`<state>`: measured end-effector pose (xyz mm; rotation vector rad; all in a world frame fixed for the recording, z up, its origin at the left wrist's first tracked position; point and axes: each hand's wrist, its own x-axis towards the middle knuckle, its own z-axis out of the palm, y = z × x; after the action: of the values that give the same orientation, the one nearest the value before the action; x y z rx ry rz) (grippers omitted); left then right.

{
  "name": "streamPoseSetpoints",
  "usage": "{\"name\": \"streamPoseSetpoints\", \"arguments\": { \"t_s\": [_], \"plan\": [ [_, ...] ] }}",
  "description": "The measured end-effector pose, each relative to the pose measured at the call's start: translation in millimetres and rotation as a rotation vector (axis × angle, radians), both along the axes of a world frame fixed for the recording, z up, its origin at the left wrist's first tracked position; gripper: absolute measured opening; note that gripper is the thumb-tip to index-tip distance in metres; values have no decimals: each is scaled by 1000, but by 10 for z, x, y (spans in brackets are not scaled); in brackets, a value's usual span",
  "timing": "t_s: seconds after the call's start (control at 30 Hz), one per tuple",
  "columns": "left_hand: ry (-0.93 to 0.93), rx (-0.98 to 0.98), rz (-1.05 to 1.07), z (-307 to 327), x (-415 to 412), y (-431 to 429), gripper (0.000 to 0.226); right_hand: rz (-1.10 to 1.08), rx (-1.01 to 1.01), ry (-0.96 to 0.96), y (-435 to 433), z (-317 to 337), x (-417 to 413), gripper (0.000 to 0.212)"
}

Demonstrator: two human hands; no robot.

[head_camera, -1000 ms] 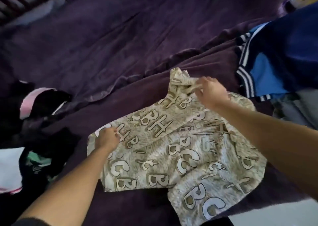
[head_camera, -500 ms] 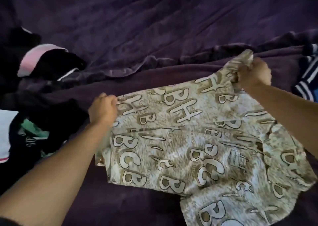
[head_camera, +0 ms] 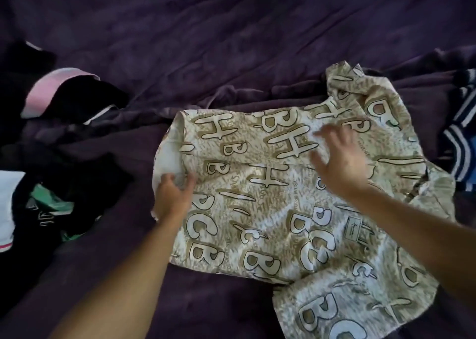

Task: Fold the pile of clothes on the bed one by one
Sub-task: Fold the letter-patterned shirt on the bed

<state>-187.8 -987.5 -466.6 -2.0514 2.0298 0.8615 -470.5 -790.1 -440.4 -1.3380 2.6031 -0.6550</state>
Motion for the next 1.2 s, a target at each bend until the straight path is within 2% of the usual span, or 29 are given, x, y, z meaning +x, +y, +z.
{"name": "streamPoseSetpoints", "arguments": {
  "t_s": [0.07, 0.13, 0.2, 0.23, 0.3, 0.4, 0.47, 0.53, 0.57, 0.63, 0.67, 0.73, 0.8, 0.87, 0.9, 0.97, 1.03, 1.07, 1.13, 1.2],
  "plan": [
    [18, 145, -2, -1, 210, 271, 72, 135, 111, -136, 147, -127, 488, 36],
    [137, 322, -48, -10, 357, 418, 61, 227, 380, -296, 243, -283, 824, 51],
    [136, 425, -171, -6, 498, 459, 49, 267, 589, -355, 312, -395, 981, 64],
    [99, 407, -219, 13, 564, 437, 47, 259, 601, -365, 335, -407, 1011, 65],
    [108, 240, -194, 55, 694, 361, 39, 191, 510, -358, 395, -367, 1032, 56],
    [293, -46, -17, 175, 813, 309, 45, 96, 357, -258, 639, -221, 1058, 36],
    [451, 33, 112, 250, 819, 418, 41, 95, 329, -219, 927, -111, 1080, 25],
    [367, 266, 52, 235, 878, 615, 30, 143, 335, -195, 1280, -34, 1129, 23],
    [227, 335, -78, 204, 950, 720, 31, 179, 362, -183, 1453, -11, 1176, 29],
    [-21, 261, -359, 119, 1082, 848, 30, 292, 512, -180, 1736, -14, 1281, 50],
    [-55, 201, -393, 109, 1112, 869, 30, 334, 615, -189, 1855, -27, 1335, 58],
    [129, 178, -235, 189, 1121, 894, 31, 333, 728, -219, 2050, -62, 1424, 50],
    [318, 174, -94, 315, 1153, 950, 34, 216, 669, -239, 2218, -49, 1486, 32],
    [263, 173, -100, 423, 1282, 1041, 39, 108, 574, -201, 2338, 26, 1535, 18],
    [152, 194, -121, 453, 1373, 1091, 39, 91, 531, -170, 2386, 71, 1565, 14],
    [-197, 254, -179, 475, 1593, 1191, 36, 114, 450, -127, 2492, 141, 1639, 15],
    [-522, 225, -234, 491, 1783, 1304, 42, 188, 397, -81, 2605, 210, 1686, 35],
    [-591, 162, -243, 486, 1826, 1355, 48, 185, 394, -61, 2681, 245, 1685, 47],
    [-522, -10, -243, 504, 1787, 1498, 44, 72, 426, -65, 2874, 321, 1643, 58],
    [-351, -128, -331, 504, 1622, 1711, 24, 7, 428, -59, 3106, 355, 1622, 51]
  ]
}}
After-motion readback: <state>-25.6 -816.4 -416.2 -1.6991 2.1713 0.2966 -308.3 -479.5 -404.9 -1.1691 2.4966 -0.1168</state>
